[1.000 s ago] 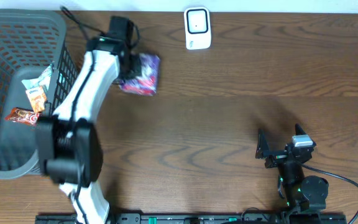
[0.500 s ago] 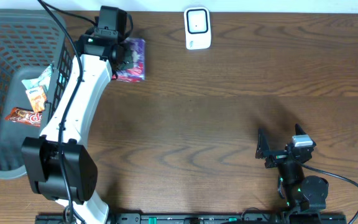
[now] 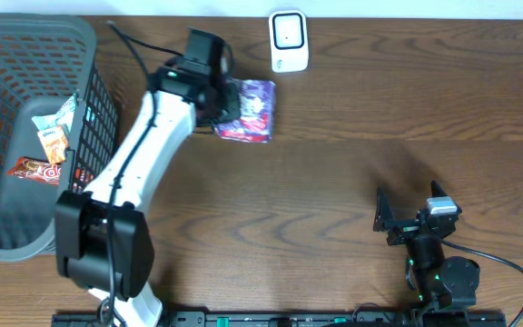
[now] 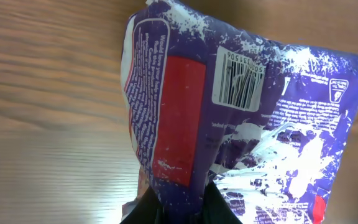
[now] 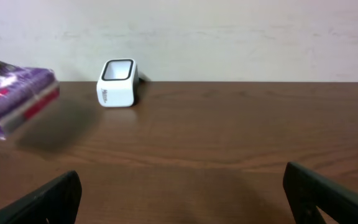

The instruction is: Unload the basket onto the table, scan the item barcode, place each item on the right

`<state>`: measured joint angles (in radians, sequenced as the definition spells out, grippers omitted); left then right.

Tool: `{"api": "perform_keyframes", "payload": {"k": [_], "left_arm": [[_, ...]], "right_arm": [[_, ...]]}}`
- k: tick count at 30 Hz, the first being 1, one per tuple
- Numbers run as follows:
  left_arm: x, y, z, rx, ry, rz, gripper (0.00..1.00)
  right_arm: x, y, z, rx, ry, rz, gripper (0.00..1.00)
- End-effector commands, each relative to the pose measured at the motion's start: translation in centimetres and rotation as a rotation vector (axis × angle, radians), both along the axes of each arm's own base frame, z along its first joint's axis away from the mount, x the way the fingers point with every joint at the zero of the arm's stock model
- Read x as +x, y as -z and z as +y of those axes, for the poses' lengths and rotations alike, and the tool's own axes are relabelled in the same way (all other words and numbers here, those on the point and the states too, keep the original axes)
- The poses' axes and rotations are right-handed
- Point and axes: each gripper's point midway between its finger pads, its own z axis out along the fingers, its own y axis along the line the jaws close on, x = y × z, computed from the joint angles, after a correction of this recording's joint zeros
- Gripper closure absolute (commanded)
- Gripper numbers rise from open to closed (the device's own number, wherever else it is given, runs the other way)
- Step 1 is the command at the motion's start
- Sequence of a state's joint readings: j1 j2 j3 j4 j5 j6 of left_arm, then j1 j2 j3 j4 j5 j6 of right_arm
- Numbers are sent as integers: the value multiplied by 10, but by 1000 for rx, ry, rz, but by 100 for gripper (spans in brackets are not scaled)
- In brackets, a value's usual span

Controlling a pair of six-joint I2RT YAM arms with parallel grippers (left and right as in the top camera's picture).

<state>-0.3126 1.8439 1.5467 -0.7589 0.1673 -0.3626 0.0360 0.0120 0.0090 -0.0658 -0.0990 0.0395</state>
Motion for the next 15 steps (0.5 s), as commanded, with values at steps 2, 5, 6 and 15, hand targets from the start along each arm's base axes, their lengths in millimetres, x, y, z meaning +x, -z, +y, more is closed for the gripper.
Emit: {"api": "perform_keyframes", "payload": {"k": [2,5,6,15], "left_arm": [[-4,31,-15,47,20,49,92],[-2,47,-7,142,3,54,82],[-1,52,-5,158,-2,59,65],[0,53,-3,160,-5,62,35]], "right_arm": [[0,1,2,-15,-8,-3,1],[0,1,2,-15,-7,-3,1],[0,1,2,-15,-7,-3,1],[0,1,2,-15,-7,-3,1]]}}
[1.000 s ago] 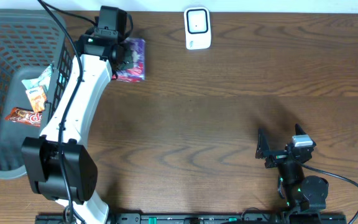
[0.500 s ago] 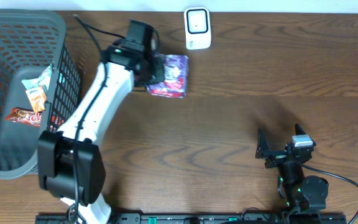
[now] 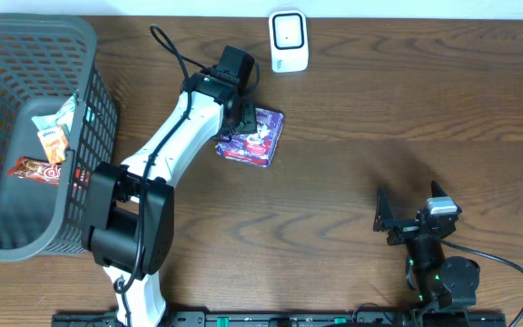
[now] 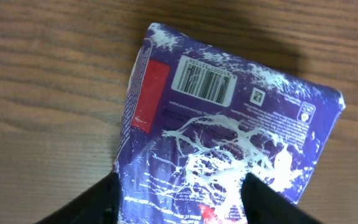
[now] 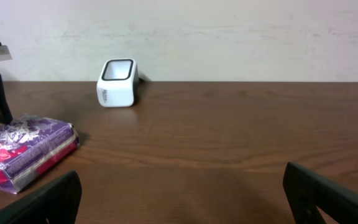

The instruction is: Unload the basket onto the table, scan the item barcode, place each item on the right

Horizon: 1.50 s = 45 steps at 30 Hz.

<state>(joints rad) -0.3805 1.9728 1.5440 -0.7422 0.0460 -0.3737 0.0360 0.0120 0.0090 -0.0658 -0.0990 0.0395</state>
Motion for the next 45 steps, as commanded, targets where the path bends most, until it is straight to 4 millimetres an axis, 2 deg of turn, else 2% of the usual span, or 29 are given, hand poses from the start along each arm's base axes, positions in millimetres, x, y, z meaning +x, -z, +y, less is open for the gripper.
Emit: {"api": "perform_keyframes", "payload": {"k": [1,5,7,9,13,18,20,24,25,27,32,36,38,45], "left_arm": [[2,-5,6,18,-16,-16,34],[9,-31,10,7,-9,-63,32],[12,-49,14,-2,-7,-104,32],[13,-68,22,-8,-19,-149,23],[13,-101,33,-31,-45,-220,23],[0,-123,38,-41,-46,-242,23],[-6,-127,31,-63,-22,-235,23],[-18,-124,-3,-153,156,-202,22],[-21,-120,-11,-163,194,-191,18],[-26,-108,-22,-159,247,-167,15],[-34,-79,-49,-144,316,-106,15],[-35,-65,-73,-133,367,-111,15],[-32,-57,-80,-79,376,-132,14],[-24,-17,-78,199,370,-164,14]], "right_arm": [[0,1,2,-15,-7,-3,1],[0,1,2,-15,-7,-3,1],[0,1,2,-15,-7,-3,1],[0,1,2,-15,-7,-3,1],[0,1,2,-15,-8,-3,1],[0,1,2,-15,-7,-3,1],[0,1,2,-15,-7,-3,1],[0,1,2,-15,-7,-3,1],[0,1,2,-15,-7,-3,1],[0,1,2,-15,-7,-3,1],[0,1,2,-15,-7,-3,1],[0,1,2,-15,-7,-3,1],[0,1,2,-15,-7,-3,1],[0,1,2,-15,-7,-3,1]]}}
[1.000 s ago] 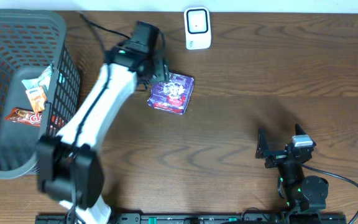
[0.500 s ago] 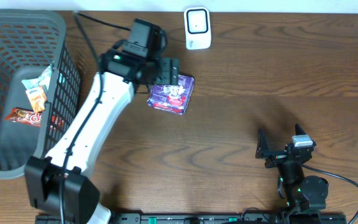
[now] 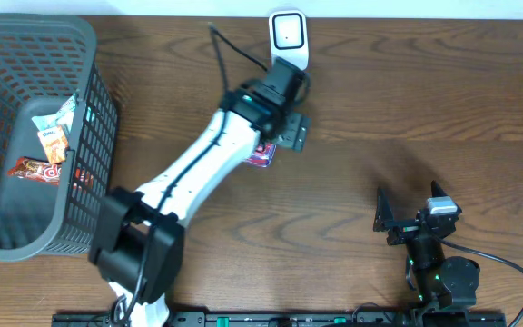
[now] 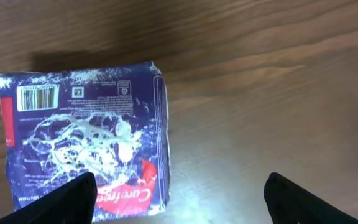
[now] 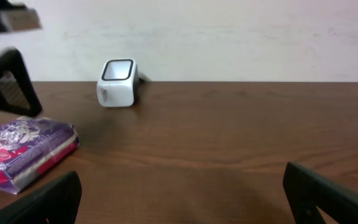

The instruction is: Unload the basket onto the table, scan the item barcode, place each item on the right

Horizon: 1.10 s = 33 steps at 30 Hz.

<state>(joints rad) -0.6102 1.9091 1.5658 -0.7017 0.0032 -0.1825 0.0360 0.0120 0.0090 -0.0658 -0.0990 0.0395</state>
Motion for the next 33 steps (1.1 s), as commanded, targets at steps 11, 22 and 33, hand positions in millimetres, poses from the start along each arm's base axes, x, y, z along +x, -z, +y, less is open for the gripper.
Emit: {"api": "perform_keyframes", "payload": {"k": [11,22,33], "left_arm": [[8,90,13,335,-51,-30,15],[9,104,20,386,-70,-28,56],[13,61,16,310,-141,-67,93]], "right_arm": [[0,1,2,-15,-7,-3,1],[0,1,2,-15,-7,-3,1],[0,1,2,-15,-7,-3,1]]}}
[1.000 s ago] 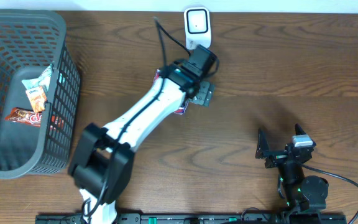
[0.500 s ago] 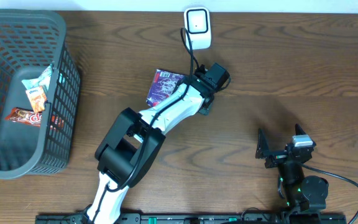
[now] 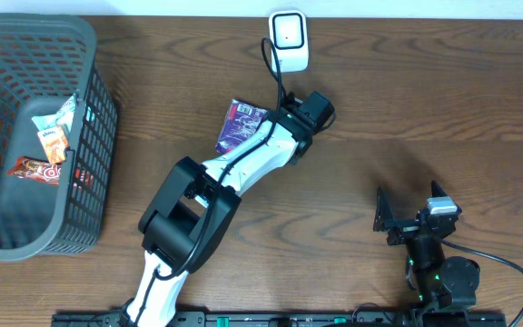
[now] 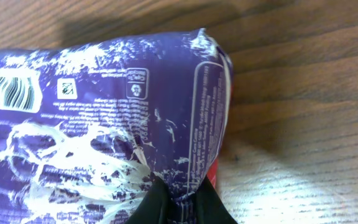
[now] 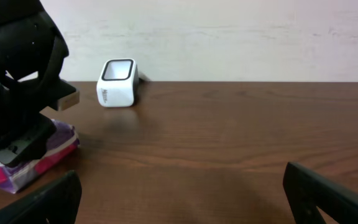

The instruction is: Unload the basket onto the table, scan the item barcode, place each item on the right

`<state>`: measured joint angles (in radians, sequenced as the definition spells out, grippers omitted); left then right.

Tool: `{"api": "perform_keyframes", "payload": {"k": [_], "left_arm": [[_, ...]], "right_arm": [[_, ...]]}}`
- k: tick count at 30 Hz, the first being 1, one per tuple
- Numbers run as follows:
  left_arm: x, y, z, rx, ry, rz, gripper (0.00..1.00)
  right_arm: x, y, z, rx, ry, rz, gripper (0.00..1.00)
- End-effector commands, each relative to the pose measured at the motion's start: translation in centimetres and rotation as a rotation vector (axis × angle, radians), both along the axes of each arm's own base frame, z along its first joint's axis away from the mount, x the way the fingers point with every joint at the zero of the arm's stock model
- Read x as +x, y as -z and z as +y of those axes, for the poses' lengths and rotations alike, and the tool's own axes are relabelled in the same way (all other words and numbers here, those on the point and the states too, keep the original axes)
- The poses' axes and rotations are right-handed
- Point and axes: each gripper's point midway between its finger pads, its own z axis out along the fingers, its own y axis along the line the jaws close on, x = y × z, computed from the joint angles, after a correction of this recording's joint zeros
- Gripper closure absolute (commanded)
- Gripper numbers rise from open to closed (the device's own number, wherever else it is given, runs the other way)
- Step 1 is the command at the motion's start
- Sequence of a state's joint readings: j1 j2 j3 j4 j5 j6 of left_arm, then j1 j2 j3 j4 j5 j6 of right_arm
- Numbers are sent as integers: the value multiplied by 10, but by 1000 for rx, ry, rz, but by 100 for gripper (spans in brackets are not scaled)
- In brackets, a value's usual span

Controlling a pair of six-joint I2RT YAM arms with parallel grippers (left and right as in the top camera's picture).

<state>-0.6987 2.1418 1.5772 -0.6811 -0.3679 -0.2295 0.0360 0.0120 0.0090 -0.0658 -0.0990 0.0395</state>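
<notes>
The purple packet (image 3: 241, 125) lies just below and left of the white scanner (image 3: 289, 41). My left gripper (image 3: 278, 125) reaches it from the right. In the left wrist view the packet (image 4: 104, 118) fills the frame, and the gripper (image 4: 180, 194) is shut on its right edge. Its barcode (image 4: 10, 92) faces up at the far left. From the right wrist camera the scanner (image 5: 117, 83) stands at the back, and the packet (image 5: 23, 165) is mostly hidden behind the left arm. My right gripper (image 5: 185, 193) stands open near the front right with nothing in it.
A dark mesh basket (image 3: 89, 54) fills the left end of the table, with several snack packs (image 3: 48, 136) inside. A pale wall runs behind the scanner. The left arm lies across the table's middle.
My left gripper hovered open over the packet's right part. Now it is lower and shut on the packet's right edge. The right arm has not moved.
First my left gripper held the packet off the table, left of the scanner. Then the packet lay on the table with the gripper open above it. Later the open gripper was over the packet's right side, and now it grips that edge.
</notes>
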Motion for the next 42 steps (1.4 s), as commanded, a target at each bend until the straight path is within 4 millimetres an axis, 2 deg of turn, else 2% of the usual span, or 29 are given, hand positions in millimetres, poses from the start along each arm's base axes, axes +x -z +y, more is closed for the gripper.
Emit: {"api": "perform_keyframes", "payload": {"k": [1,7,10,12,15,20,23,26,30,34,37,40,41,42], "left_arm": [[2,-34,-7,-114,-64,-36,93],[-15,-109,-50,-525,33,35,93],[-21,-142,-58,-694,68,69,93],[-22,-155,-58,-778,53,97,93],[-22,-162,-55,-886,26,163,93],[-14,-146,-39,-954,-66,236,92],[-8,-122,-28,-950,-167,283,93],[-5,-101,-29,-940,-188,321,93],[10,-68,-23,-908,-230,328,93],[28,-34,12,-787,-339,274,92],[36,-30,35,-739,-360,242,92],[45,-43,51,-730,-310,198,87],[48,-49,57,-726,-305,179,83],[51,-56,65,-716,-312,151,73]], "right_arm": [[0,1,2,-15,-7,-3,1],[0,1,2,-15,-7,-3,1],[0,1,2,-15,-7,-3,1],[0,1,2,-15,-8,-3,1],[0,1,2,-15,-7,-3,1],[0,1,2,-15,-7,-3,1],[0,1,2,-15,-7,-3,1],[0,1,2,-15,-7,-3,1],[0,1,2,-15,-7,-3,1],[0,1,2,-15,-7,-3,1],[0,1,2,-15,-7,-3,1],[0,1,2,-15,-7,-3,1],[0,1,2,-15,-7,-3,1],[0,1,2,-15,-7,-3,1]]}}
